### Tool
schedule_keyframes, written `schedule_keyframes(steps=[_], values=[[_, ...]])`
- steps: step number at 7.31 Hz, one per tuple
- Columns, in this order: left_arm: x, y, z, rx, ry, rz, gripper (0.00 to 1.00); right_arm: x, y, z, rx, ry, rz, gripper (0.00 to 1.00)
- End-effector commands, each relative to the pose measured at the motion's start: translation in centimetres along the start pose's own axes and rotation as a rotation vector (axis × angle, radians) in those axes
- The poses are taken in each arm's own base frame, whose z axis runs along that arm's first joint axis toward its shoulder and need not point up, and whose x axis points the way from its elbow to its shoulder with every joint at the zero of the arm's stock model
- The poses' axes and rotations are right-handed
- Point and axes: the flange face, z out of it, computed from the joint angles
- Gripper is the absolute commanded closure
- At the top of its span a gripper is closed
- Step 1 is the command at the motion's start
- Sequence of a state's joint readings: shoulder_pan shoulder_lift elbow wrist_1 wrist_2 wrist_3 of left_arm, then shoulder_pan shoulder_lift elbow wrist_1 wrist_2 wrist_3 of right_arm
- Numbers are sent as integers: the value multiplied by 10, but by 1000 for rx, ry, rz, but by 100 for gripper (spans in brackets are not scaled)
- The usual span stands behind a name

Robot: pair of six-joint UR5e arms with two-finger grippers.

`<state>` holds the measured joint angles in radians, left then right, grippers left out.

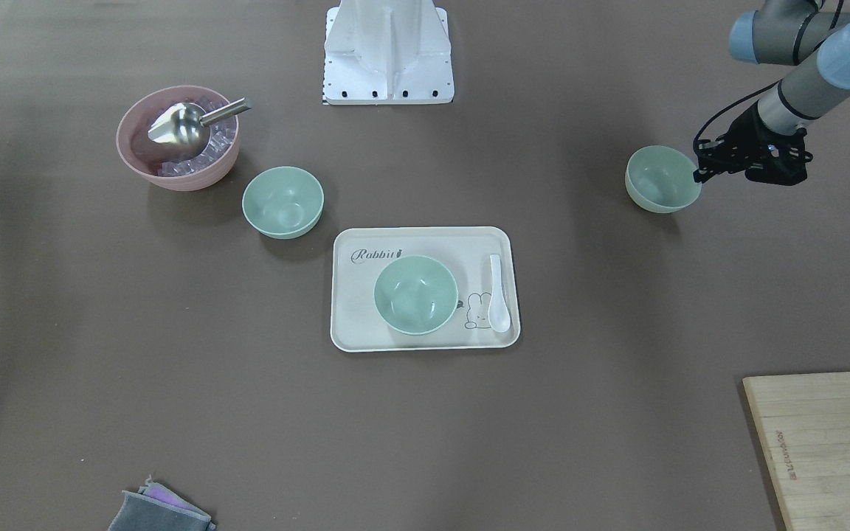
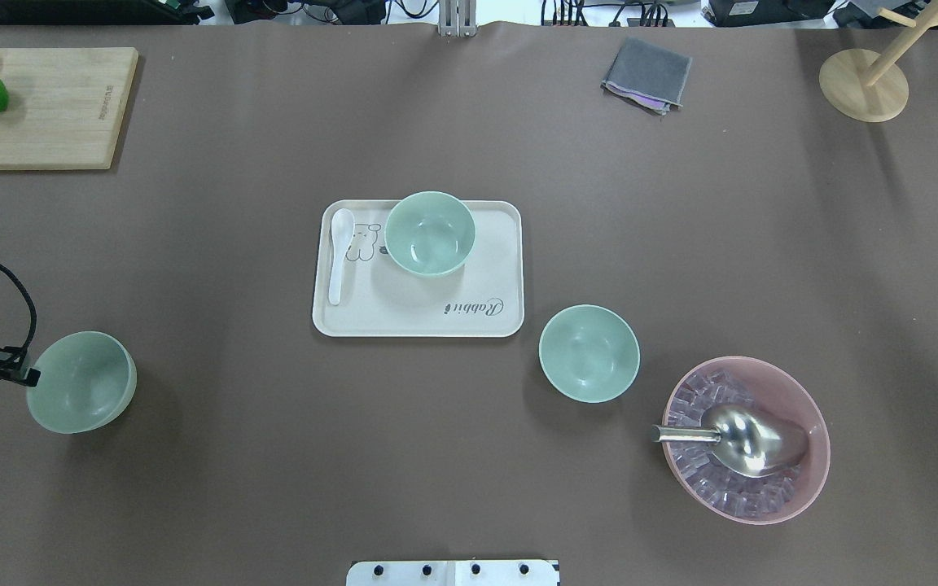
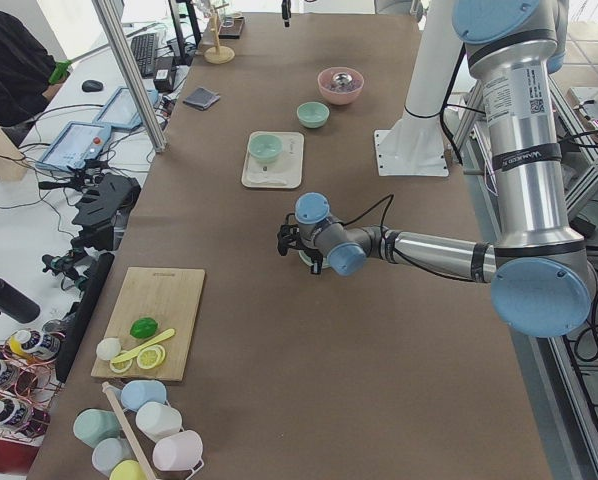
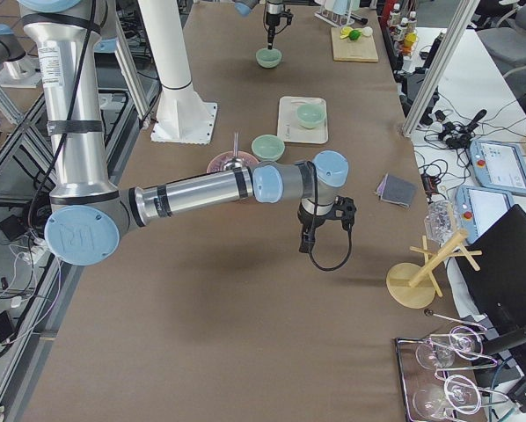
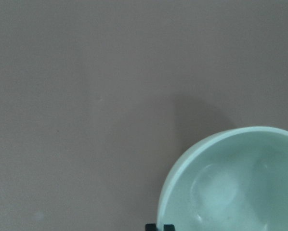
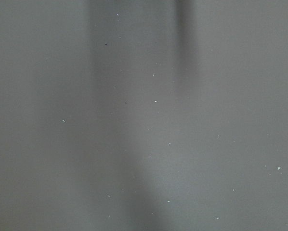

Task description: Stack green bowls together

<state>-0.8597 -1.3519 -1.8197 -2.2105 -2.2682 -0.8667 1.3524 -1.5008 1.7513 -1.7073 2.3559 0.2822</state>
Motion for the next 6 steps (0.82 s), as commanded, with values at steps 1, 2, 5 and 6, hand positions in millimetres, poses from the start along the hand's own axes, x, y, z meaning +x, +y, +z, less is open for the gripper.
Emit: schedule_keyframes(steps=[1, 2, 5, 6], values=[[5, 3, -13, 8, 20, 5, 100, -5, -5, -2, 6, 1, -8, 0], [10, 12, -24, -8, 49, 9, 100, -10, -10, -4, 5, 1, -10, 0], [30, -15, -42, -9, 46, -42, 100, -67, -24, -9, 17, -25, -23, 0], [49, -44, -52, 0, 31, -77, 100, -109, -35, -15, 29, -37, -81, 0]])
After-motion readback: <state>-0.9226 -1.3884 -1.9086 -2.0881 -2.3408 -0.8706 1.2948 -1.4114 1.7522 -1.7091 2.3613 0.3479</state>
